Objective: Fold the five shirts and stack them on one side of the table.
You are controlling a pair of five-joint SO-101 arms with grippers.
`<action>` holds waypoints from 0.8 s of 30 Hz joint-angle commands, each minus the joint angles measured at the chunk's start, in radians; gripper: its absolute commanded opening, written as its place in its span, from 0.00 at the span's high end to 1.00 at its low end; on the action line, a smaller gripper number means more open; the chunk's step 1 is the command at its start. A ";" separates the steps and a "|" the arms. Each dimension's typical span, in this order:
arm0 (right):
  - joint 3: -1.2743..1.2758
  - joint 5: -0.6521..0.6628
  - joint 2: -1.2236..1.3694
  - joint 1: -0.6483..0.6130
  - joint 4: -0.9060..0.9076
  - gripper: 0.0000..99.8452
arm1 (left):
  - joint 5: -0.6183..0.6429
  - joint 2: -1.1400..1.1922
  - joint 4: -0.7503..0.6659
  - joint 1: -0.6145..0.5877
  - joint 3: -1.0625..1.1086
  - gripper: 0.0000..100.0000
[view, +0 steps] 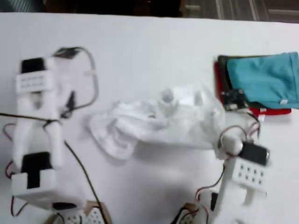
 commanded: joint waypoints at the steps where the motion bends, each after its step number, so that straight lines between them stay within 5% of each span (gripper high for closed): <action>1: -0.005 -0.008 -0.151 0.021 -0.027 0.77 | 0.044 -0.041 -0.055 0.112 -0.025 0.97; 5: -0.005 -0.181 -0.255 -0.005 -0.047 0.77 | 0.068 0.011 -0.138 0.164 -0.012 0.97; 11: 0.021 -0.221 -0.237 -0.139 -0.219 0.77 | 0.118 0.190 -0.150 0.229 -0.008 0.97; 16: 0.069 -0.250 -0.038 -0.229 -0.430 0.77 | -0.078 0.284 -0.103 0.322 0.050 0.97; 24: 0.069 -0.396 0.357 -0.226 -0.753 0.77 | -0.104 0.284 -0.055 0.370 0.196 0.97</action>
